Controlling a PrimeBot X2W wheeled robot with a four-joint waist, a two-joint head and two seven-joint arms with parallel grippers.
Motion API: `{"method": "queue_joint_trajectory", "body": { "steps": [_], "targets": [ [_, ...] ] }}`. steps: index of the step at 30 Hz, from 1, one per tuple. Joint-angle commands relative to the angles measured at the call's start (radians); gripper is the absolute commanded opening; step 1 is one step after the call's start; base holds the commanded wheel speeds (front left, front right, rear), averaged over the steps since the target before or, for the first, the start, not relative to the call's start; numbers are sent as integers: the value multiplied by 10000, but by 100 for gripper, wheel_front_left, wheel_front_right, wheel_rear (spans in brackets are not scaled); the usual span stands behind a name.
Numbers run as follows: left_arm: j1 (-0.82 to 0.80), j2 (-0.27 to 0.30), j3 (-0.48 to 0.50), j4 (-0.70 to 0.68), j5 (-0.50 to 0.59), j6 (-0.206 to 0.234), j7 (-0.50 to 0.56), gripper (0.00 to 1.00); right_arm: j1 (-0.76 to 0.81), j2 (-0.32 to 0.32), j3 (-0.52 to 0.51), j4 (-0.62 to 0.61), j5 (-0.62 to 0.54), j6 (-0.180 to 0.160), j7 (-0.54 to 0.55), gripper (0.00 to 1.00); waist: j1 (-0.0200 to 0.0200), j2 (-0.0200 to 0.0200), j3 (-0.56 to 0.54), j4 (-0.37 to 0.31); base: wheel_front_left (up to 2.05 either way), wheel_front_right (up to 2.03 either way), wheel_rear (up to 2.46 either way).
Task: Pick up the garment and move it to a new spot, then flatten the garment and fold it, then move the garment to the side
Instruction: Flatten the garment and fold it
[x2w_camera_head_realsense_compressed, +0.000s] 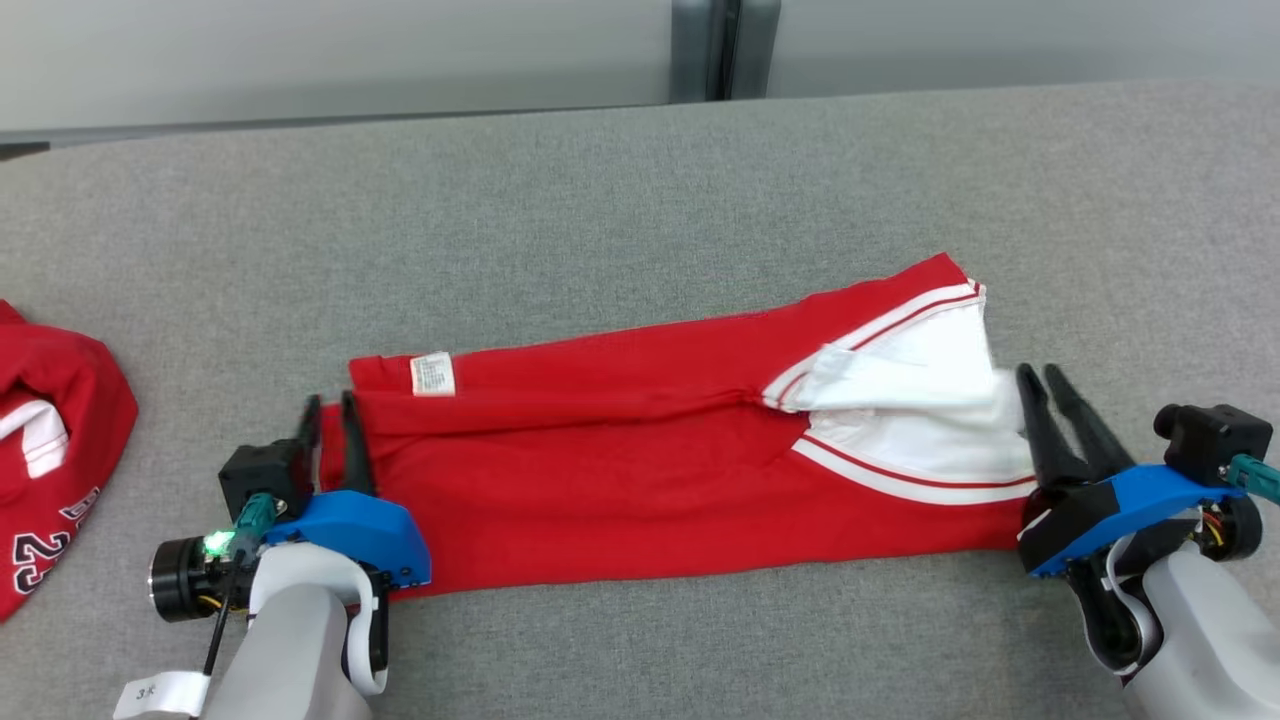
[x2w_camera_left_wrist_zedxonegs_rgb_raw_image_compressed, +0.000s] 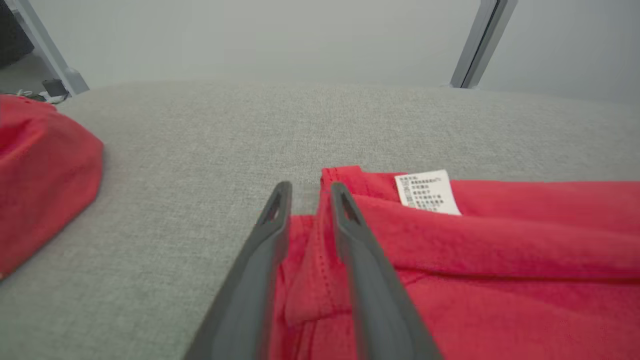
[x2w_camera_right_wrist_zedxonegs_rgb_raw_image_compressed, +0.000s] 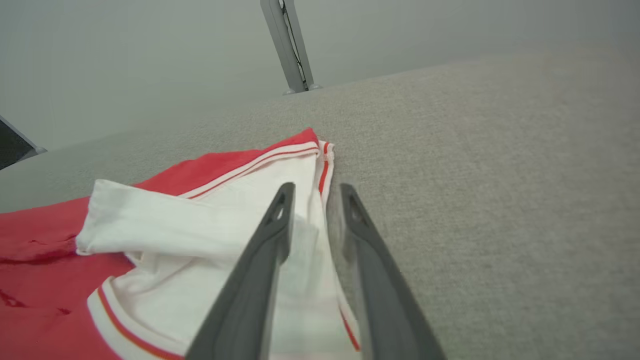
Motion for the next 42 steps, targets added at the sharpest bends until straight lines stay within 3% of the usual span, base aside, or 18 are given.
{"method": "queue_joint_trajectory", "body": {
  "steps": [1,7,13,24,32,42],
  "targets": [
    [203,53,124,-442,337,148,-31,100,134,52,-316,-58,-506,0,-46,100,2,0,-150,-35,0,0,0],
    [1188,-90,298,-1906,1110,281,-31,100,720,660,-1554,-909,-2229,0,-43,100,2,0,-559,-135,0,0,0],
    [2379,-346,106,-2483,1331,77,-31,100,1519,1198,-1915,-1112,-3294,0,-45,100,2,0,-1100,-101,0,0,0],
    [3271,-447,-464,-2642,1178,23,-31,100,2312,1614,-1992,-685,-3452,0,-44,100,2,0,-1687,72,0,0,0],
    [2944,-448,-637,-2668,1002,68,-31,100,1576,1384,-1889,-390,-3335,0,-44,100,2,0,-1262,194,0,0,0],
    [2346,-448,-1249,-2592,668,184,-31,100,-617,1013,-1411,2247,-3102,0,33,100,2,0,-156,784,0,0,0]
  ]
}}
